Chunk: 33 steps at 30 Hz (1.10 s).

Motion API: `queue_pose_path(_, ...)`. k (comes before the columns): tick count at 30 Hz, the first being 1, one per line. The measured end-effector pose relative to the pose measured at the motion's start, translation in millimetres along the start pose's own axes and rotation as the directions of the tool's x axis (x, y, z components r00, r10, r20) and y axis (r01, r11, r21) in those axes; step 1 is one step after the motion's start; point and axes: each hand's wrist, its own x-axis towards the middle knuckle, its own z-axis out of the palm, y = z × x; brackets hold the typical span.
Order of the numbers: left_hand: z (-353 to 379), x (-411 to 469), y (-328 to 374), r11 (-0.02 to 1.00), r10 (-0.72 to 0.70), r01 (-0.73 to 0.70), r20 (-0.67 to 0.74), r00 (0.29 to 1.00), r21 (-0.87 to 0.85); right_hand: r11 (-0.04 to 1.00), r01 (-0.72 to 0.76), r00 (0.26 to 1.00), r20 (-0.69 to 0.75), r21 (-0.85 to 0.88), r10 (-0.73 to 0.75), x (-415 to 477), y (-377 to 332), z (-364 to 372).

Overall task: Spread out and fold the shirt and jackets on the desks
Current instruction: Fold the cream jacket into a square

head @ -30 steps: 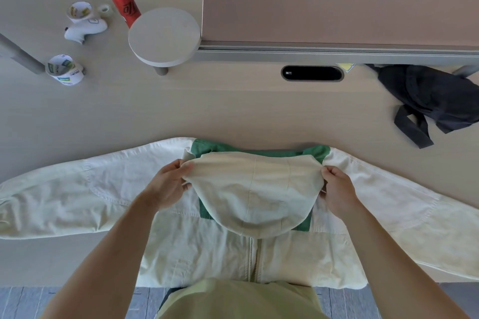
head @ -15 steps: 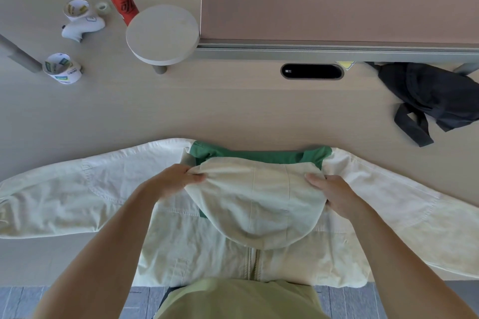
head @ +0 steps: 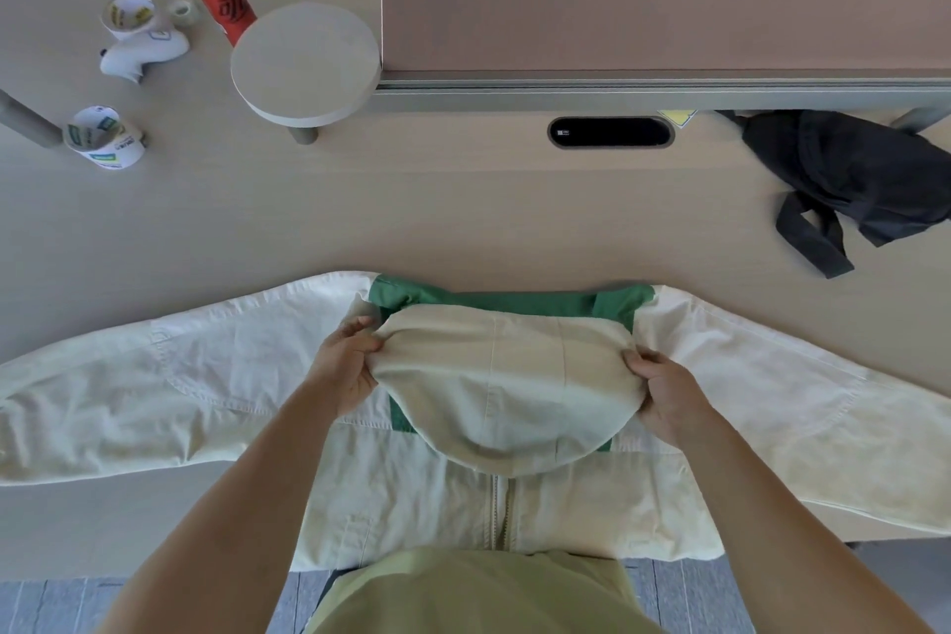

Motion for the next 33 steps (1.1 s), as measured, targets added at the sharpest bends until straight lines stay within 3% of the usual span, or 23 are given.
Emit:
queue_pose_path(2,-2,-4,-1,0.993,-0.004,-0.004,0.068,0.998,0.116,0.993,0.043,0.998,-0.034,-0.113,-0.047,1,-1,-3)
queue_pose_path(5,-16,-9,1,0.965,-0.133,0.076,0.216,0.967,0.251,1.000,-0.012,0.989,0.148,0.008,0.011,-7,-5,-9)
queue_pose_path(8,-18,-13,-4,0.933,-0.165,0.104,0.154,0.974,0.343,0.997,0.010,0.956,0.292,-0.070,0.011,-15,-8,-10)
queue_pose_path(11,-10,-12,-10,0.990,-0.075,0.064,0.091,0.993,0.124,0.980,0.133,0.968,0.234,-0.150,-0.095,-16,-10,-5)
queue_pose_path(13,-5,-13,-10,0.996,-0.035,0.044,0.116,0.993,-0.083,0.983,0.166,0.973,0.175,-0.077,-0.151,-15,-14,-4)
queue_pose_path(15,2,-14,-11,0.988,-0.012,0.029,0.107,0.994,-0.153,0.984,0.174,0.978,0.116,0.024,-0.176,-15,-16,-2)
queue_pose_path(16,6,-15,-13,0.993,-0.014,0.022,0.070,0.997,-0.117,0.983,0.179,0.981,0.070,0.043,-0.182,-13,-16,0)
queue_pose_path(18,10,-15,-18,0.992,0.007,0.004,-0.086,0.996,0.125,0.983,0.185,0.981,-0.052,-0.001,-0.185,-10,-11,4)
queue_pose_path(21,4,-11,-25,0.882,0.161,-0.033,-0.235,0.959,0.470,0.936,0.182,0.950,-0.194,-0.301,-0.247,-3,7,2)
queue_pose_path(23,-2,-10,-27,0.840,0.240,-0.050,-0.286,0.928,0.541,0.903,0.172,0.944,-0.197,-0.394,-0.266,-5,17,-1)
queue_pose_path(24,-2,-12,-27,0.865,0.242,-0.069,-0.293,0.925,0.496,0.932,0.164,0.959,-0.169,-0.323,-0.227,-6,21,-2)
queue_pose_path(26,-2,-15,-27,0.963,0.146,-0.077,-0.257,0.955,0.259,0.981,0.142,0.986,-0.065,-0.135,-0.151,-10,22,-5)
queue_pose_path(28,-3,-21,-27,0.993,-0.011,0.026,-0.126,0.992,0.117,0.993,0.117,0.993,0.019,-0.031,-0.116,-15,18,-7)
queue_pose_path(31,-9,-26,-35,0.957,-0.219,0.210,0.020,0.976,0.201,0.996,0.083,0.994,0.067,0.037,-0.086,-14,13,-9)
queue_pose_path(33,-12,-23,-42,0.944,-0.237,0.236,-0.021,0.971,0.230,0.994,0.101,0.995,0.010,0.035,-0.101,-13,10,-7)
